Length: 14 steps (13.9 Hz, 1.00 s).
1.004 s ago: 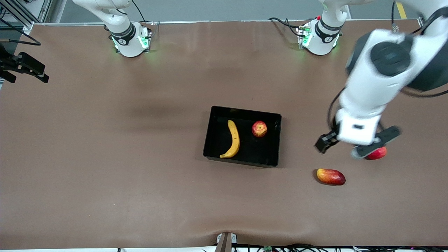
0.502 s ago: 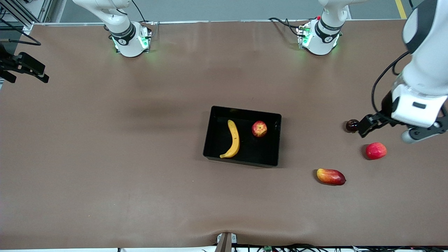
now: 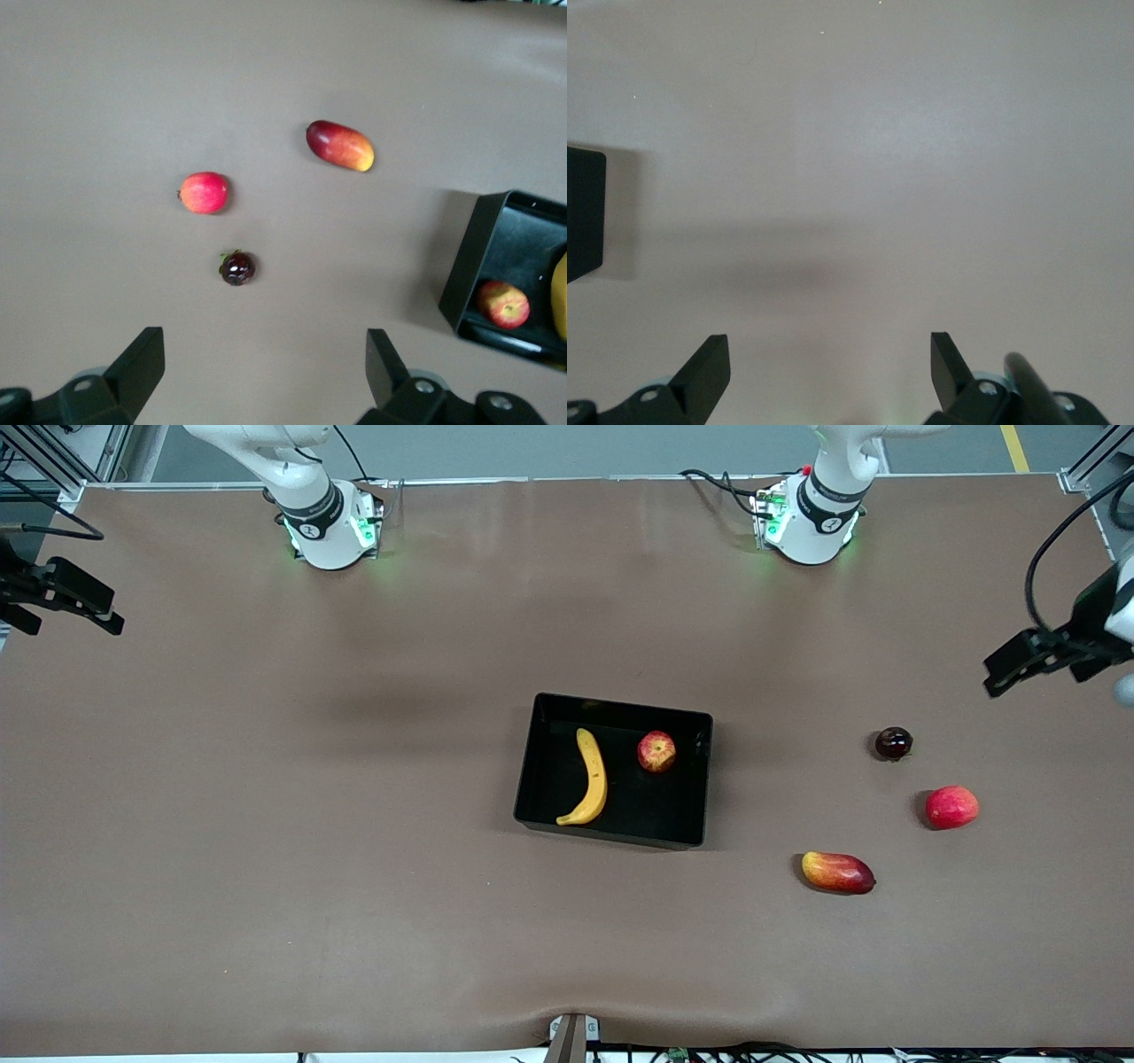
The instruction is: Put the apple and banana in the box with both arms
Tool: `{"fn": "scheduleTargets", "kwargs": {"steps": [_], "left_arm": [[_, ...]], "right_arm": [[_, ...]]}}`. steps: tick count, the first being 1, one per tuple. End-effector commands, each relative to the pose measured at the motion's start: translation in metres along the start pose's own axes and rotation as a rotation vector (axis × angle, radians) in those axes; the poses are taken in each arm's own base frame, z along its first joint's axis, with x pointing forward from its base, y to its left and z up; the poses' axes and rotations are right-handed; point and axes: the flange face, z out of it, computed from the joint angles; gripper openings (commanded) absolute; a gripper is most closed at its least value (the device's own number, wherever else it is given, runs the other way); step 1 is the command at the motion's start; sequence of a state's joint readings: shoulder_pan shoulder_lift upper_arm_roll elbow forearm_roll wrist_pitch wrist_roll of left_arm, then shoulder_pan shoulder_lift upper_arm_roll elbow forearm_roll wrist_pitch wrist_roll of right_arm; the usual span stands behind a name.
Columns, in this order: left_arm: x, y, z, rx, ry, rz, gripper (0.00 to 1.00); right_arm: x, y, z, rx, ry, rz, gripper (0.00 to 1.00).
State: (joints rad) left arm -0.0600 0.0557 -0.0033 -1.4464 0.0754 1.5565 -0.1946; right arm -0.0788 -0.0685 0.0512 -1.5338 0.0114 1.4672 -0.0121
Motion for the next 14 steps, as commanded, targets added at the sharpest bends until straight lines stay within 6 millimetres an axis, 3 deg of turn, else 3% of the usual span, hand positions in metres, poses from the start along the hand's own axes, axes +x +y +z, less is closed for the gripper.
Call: {"fn": "scheduleTargets", "kwargs": {"steps": [1, 8, 14], "left_arm": [[-0.012, -0.007, 0.008, -0.014, -0.021, 0.049, 1.0], [-0.036, -0.008, 0.006, -0.052, -0.011, 0.075, 1.0], [-0.036, -0.006, -0.005, -0.101, -0.001, 0.072, 1.0]], "right_arm": [[0.002, 0.004, -0.004, 0.017, 0.005, -0.007, 1.0], [0.002, 0.005, -0.004, 0.019, 0.006, -0.006, 1.0], [0.002, 0.005, -0.004, 0.02, 0.006, -0.004, 1.0]]}}
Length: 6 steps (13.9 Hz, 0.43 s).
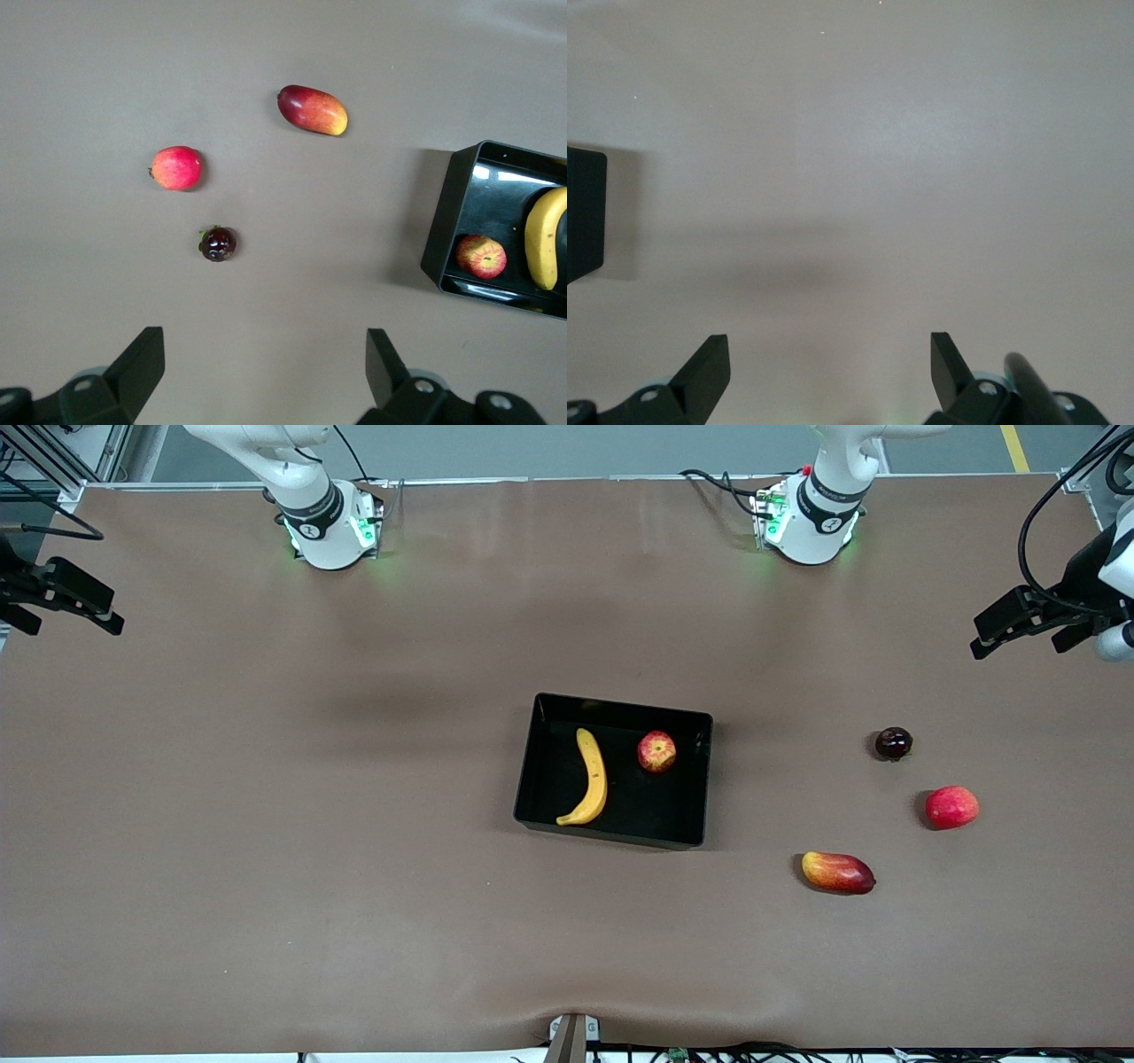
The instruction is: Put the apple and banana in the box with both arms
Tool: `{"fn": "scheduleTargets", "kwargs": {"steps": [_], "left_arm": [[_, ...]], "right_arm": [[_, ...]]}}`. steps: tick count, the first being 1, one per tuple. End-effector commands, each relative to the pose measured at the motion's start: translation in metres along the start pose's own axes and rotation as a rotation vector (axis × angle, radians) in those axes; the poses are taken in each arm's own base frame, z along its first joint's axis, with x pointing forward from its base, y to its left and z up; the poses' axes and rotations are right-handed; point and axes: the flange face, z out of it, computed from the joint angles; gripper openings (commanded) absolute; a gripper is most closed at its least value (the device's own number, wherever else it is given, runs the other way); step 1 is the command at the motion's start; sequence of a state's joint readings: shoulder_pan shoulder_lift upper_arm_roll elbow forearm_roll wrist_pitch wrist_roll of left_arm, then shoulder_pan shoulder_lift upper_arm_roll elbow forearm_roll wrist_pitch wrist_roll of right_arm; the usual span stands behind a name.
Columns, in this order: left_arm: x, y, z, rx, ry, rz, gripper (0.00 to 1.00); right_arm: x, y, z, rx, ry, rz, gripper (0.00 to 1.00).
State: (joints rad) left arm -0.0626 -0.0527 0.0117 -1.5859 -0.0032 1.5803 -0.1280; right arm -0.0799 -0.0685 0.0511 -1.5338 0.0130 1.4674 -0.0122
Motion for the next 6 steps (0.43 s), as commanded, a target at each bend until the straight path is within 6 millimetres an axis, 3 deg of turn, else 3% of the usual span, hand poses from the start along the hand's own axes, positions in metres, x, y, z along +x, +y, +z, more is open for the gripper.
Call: {"fn": "scheduleTargets", "kwargs": {"steps": [1, 6], "left_arm": [[-0.004, -0.001, -0.008, -0.006, 0.021, 0.016, 1.0], [0.004, -0.001, 0.002, 0.022, 0.008, 0.019, 1.0]], "right_arm": [[0.002, 0.005, -0.004, 0.018, 0.006, -0.005, 1.0], [0.003, 0.005, -0.004, 0.018, 0.008, -0.005, 1.0]]}}
